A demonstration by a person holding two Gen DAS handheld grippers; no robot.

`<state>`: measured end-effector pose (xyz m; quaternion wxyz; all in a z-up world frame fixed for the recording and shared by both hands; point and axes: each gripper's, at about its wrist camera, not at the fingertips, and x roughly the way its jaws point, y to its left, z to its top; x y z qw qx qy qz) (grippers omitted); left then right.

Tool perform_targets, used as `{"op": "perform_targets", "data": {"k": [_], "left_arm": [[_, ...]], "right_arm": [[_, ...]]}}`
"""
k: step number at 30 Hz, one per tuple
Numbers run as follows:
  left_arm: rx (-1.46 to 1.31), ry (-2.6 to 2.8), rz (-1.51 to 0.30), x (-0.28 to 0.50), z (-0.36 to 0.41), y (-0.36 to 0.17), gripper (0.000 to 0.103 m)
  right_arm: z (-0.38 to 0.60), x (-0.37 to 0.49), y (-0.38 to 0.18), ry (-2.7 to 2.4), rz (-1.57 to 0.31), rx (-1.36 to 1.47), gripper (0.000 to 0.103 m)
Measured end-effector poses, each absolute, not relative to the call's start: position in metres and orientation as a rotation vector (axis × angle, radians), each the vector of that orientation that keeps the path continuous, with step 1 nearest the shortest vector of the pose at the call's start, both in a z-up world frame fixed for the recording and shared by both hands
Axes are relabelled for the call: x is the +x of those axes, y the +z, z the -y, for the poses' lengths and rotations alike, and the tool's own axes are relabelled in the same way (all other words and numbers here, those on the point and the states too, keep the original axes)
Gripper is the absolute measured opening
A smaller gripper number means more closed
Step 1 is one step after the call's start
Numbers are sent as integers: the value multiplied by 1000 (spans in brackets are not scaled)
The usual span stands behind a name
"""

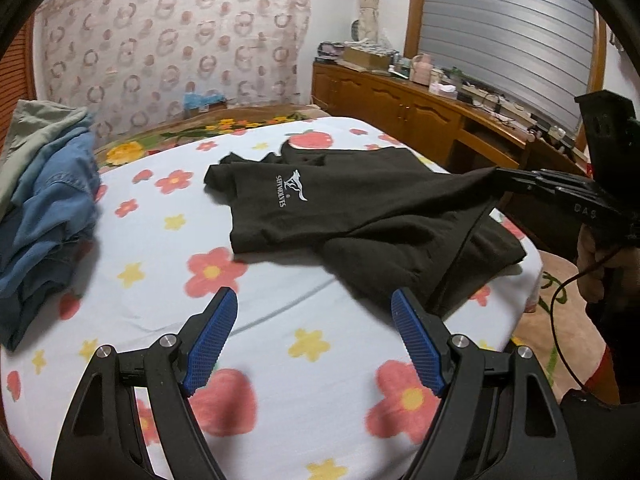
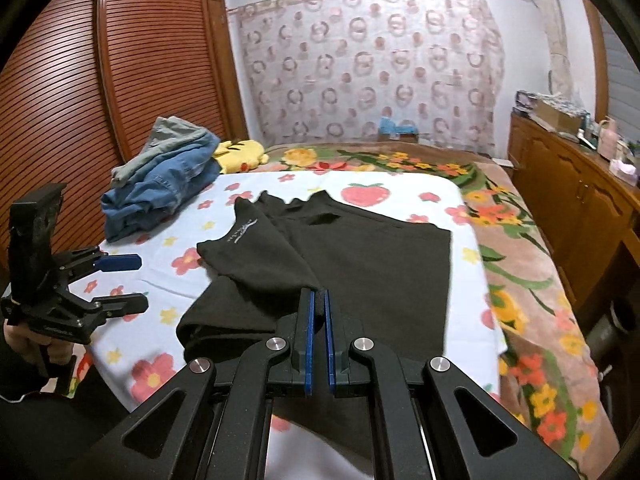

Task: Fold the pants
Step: 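Lift the held leg with the right gripper, lay it over the other leg, open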

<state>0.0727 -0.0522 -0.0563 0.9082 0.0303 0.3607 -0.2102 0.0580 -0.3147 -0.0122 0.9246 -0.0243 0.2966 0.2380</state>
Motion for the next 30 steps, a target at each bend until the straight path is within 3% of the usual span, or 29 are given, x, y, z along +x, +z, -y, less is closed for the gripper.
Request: {"op": "perform_targets", "data": {"k": [30], "left_arm": [[125, -484, -777, 83, 99, -63, 80]], "right_arm": [[316, 32, -13, 371, -733, 16, 5]]}}
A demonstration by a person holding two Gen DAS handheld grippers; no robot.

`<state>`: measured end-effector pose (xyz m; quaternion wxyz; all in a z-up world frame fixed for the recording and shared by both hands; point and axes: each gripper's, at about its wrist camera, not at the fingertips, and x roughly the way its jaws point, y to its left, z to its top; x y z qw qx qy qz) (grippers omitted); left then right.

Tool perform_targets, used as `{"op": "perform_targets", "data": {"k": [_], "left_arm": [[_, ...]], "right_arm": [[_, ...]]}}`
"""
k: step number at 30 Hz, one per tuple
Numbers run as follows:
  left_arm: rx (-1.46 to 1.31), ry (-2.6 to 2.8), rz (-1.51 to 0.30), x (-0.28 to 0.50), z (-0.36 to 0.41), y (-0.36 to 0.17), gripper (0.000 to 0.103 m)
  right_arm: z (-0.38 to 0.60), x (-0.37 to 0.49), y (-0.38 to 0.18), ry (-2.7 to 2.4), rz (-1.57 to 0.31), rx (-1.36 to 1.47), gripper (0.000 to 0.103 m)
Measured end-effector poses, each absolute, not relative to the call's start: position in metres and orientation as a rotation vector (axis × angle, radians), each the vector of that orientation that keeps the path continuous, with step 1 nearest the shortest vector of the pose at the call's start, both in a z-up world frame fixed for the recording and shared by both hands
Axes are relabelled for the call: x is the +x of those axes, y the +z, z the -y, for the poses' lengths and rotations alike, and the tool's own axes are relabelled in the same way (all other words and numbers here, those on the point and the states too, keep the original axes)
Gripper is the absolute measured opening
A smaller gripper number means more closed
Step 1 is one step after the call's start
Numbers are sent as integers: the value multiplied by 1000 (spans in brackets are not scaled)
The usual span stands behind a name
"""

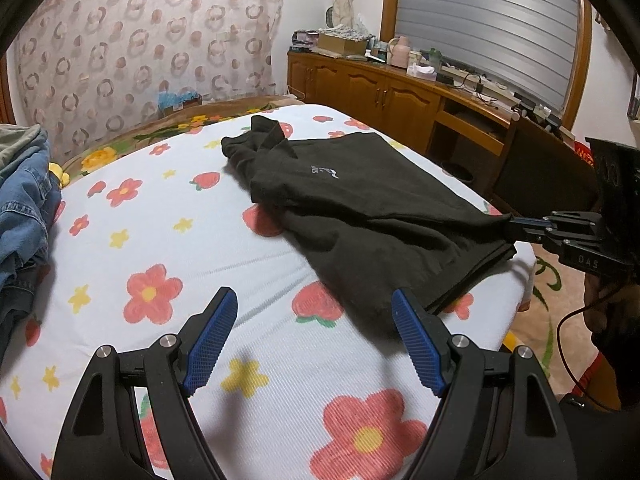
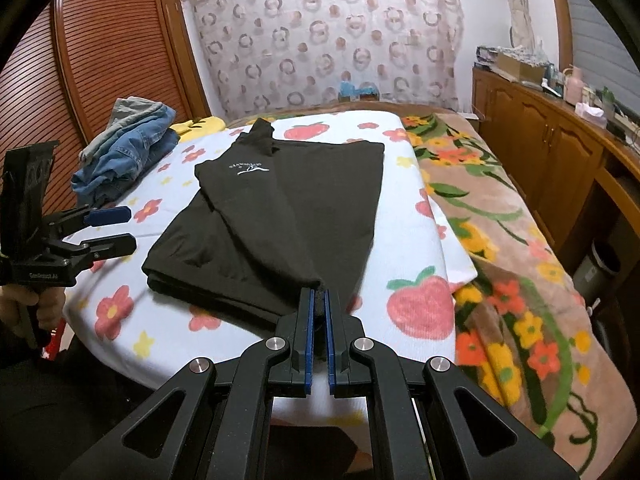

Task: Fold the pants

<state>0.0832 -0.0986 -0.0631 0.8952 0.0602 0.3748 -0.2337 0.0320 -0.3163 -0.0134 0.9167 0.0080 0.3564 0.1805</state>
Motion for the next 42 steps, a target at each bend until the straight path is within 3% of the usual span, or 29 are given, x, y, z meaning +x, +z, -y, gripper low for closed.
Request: {"op": "perform_targets", "data": {"k": [6, 11, 19, 22, 42], "left_arm": [[136, -481, -770, 95, 98, -62, 80], [146, -475, -767, 113, 97, -61, 80], [145, -456, -773, 143, 88, -61, 80], [149, -452, -774, 154, 83, -60, 80], [130, -408, -768, 195, 44, -68, 80]], "right_arm": [[322, 28, -7, 363, -716, 7, 11], [324, 26, -3, 338, -693, -15, 26], [312, 48, 3, 359, -676, -64, 29], [300, 62, 4, 376, -674, -73, 37], [233, 130, -5, 524, -688, -126, 37]]}}
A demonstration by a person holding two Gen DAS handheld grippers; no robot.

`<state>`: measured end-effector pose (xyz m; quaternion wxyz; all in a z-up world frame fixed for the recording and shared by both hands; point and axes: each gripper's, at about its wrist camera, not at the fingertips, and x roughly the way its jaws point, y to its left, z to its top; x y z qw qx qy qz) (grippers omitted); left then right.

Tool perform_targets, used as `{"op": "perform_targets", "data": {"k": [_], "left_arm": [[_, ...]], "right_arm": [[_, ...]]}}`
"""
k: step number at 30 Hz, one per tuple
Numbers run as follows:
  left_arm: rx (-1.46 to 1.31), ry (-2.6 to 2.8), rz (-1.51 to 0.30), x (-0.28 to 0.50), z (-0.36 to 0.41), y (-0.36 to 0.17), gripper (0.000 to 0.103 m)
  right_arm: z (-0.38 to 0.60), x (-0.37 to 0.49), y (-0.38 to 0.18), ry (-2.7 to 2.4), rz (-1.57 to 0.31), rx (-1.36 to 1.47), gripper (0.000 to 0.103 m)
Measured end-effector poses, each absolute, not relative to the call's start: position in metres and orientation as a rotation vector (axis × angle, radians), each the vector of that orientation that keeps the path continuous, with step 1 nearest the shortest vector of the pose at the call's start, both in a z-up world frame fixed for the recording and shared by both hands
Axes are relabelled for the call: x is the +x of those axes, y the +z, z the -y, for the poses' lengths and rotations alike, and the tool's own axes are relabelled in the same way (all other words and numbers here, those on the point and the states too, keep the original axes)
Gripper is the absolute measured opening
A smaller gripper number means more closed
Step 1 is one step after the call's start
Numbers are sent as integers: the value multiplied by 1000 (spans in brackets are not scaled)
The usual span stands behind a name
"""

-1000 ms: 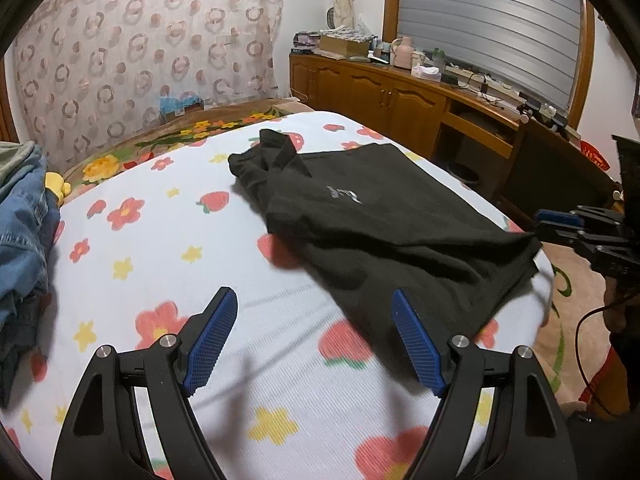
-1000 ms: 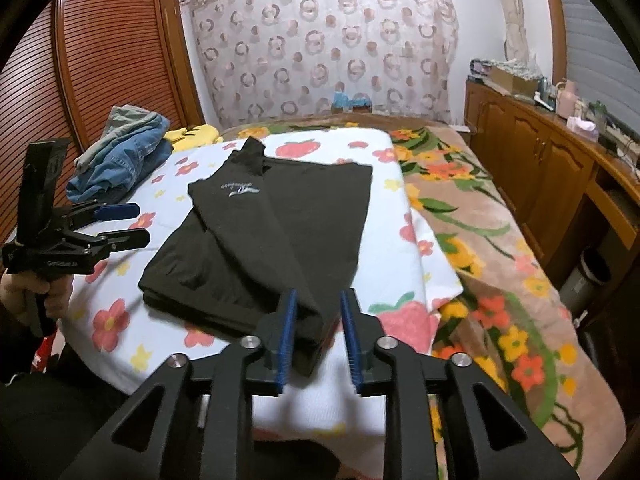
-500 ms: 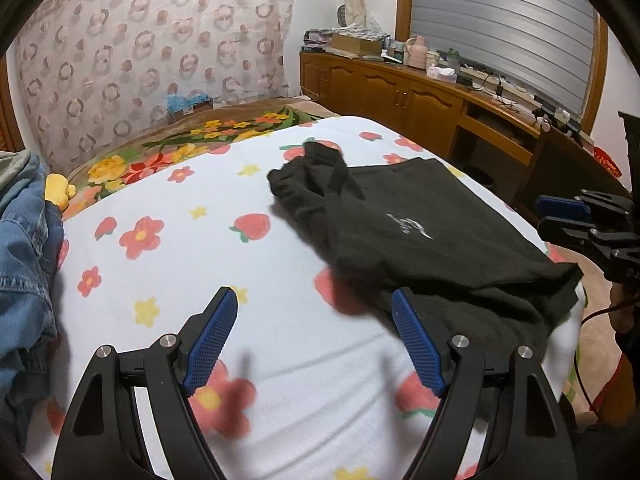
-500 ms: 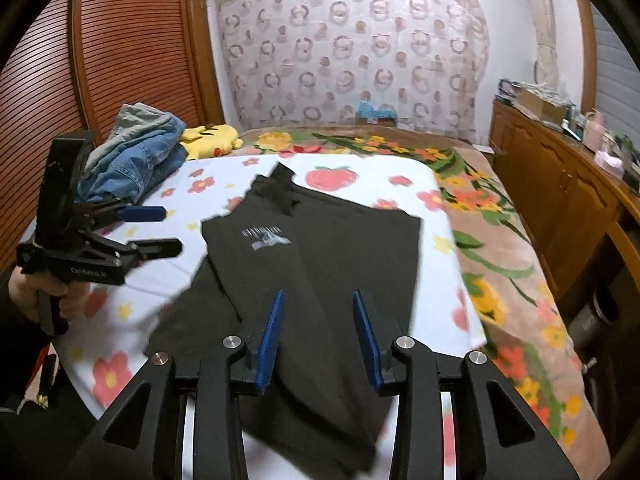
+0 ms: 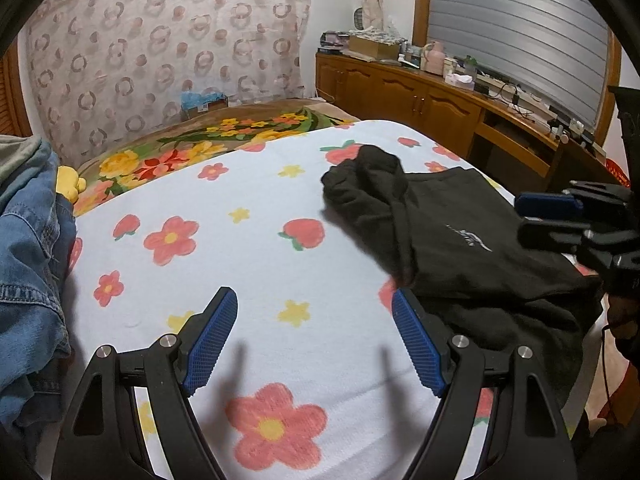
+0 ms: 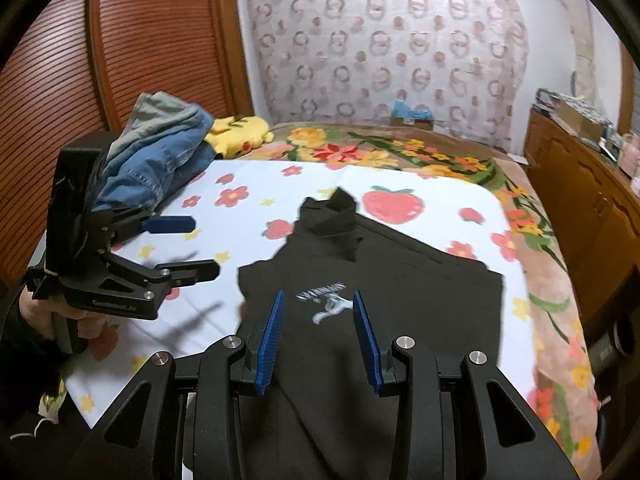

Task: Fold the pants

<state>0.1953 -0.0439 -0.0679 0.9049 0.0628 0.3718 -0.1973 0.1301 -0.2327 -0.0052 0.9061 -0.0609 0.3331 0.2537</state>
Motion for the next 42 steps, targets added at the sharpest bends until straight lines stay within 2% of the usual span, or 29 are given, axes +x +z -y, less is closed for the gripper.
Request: {"op": "perform_targets", "data": {"k": [15, 16, 17, 20, 23, 42], "left_arm": [[112, -418, -768, 201, 33, -73, 80], [110, -420, -767, 200, 33, -73, 80], [109, -422, -766, 200, 33, -73, 80], [111, -425, -769, 199, 33, -73, 80], [115, -428, -770, 198, 35, -72, 80], [135, -432, -769, 193, 48, -69, 80]], "right_arm": [[205, 151, -14, 587, -774, -224, 37], [203, 152, -15, 580, -779, -234, 34], [204, 153, -15, 575, -782, -240, 21], [208, 158, -11, 568, -771, -239, 7], [210, 158, -3, 556, -747, -237, 4], [280, 173, 16, 361, -671, -198, 3]]}}
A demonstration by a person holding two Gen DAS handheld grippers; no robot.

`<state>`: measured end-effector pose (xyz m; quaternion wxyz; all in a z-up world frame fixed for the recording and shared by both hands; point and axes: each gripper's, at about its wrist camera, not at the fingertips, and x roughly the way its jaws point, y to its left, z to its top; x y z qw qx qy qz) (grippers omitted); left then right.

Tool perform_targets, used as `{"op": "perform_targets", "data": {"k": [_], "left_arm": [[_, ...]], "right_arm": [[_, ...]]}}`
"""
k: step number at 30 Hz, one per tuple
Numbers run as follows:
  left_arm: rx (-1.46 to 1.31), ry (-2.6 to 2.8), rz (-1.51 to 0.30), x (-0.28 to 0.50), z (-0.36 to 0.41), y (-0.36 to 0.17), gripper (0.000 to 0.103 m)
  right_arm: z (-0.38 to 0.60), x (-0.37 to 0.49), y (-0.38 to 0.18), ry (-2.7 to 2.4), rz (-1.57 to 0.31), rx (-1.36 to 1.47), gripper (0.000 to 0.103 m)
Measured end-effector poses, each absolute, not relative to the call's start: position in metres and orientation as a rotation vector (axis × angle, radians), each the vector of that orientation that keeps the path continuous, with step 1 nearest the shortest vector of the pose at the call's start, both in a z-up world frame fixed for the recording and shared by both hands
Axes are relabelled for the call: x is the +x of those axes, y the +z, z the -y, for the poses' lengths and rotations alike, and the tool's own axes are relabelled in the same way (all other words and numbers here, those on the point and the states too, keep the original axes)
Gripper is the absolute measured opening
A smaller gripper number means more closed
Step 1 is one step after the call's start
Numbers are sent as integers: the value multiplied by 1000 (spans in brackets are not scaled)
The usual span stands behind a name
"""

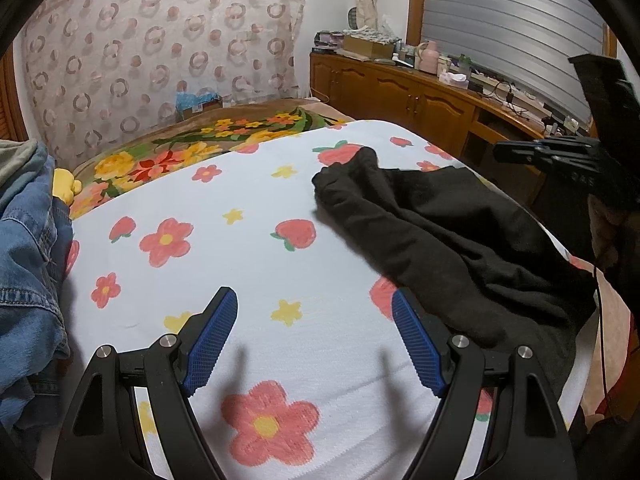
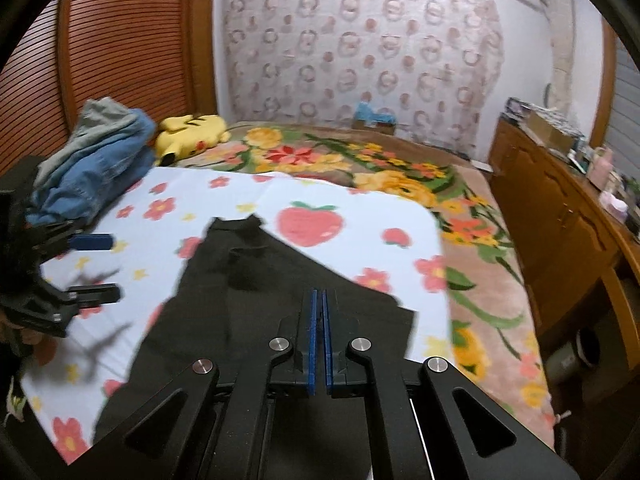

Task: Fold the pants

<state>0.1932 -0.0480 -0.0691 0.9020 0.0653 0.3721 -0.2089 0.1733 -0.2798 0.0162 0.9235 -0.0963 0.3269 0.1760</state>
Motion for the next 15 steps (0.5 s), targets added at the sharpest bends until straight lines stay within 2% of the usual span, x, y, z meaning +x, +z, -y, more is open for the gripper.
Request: {"op": "perform_targets", "data": {"k": [11, 12, 14, 15], "left_arm": [[153, -486, -775, 193, 80, -61, 80], [152, -497, -778, 195, 85, -61, 80], [148, -514, -792, 198, 93, -62, 80], [147, -519, -799, 201, 96, -63, 80]], "right_arm": [[295, 188, 1, 346, -716, -112, 3], [292, 189, 0, 359, -724, -113, 6], [289, 192, -3, 365, -735, -127, 19], [286, 193, -5, 375, -739, -127, 20]]}}
